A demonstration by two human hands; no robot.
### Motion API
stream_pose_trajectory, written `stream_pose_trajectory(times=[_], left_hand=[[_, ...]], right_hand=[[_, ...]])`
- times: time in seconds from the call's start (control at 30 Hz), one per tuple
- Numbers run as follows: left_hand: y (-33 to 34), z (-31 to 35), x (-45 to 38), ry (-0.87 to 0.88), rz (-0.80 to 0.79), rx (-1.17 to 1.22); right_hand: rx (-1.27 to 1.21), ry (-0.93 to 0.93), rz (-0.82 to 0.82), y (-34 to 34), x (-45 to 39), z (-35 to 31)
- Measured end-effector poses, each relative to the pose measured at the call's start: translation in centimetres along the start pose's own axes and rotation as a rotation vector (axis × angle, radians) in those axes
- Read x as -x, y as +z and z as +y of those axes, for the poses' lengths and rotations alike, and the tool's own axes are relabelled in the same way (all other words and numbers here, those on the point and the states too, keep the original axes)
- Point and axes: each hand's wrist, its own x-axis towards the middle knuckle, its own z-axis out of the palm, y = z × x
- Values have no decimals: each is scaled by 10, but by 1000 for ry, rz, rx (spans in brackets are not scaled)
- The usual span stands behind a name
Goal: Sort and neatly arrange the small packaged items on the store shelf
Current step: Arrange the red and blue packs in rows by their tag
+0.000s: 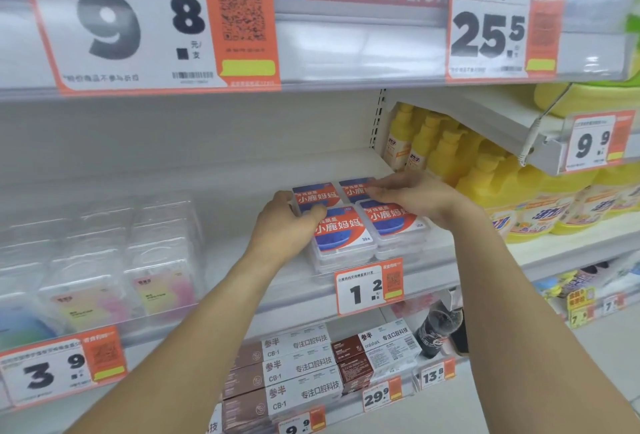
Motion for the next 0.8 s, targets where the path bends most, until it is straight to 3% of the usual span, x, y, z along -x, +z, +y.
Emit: stream_pose_trajectory(times=[0.47,0.6,0.8], left_hand=[[-2,4,8,-82,-7,179],[-10,2,27,-33,61,35],[2,-5,66,96,-17,-92]], right_hand=[[-46,-3,5,3,10,2],[-122,-36,152,-4,36,18],[-110,-32,130,7,54,36]])
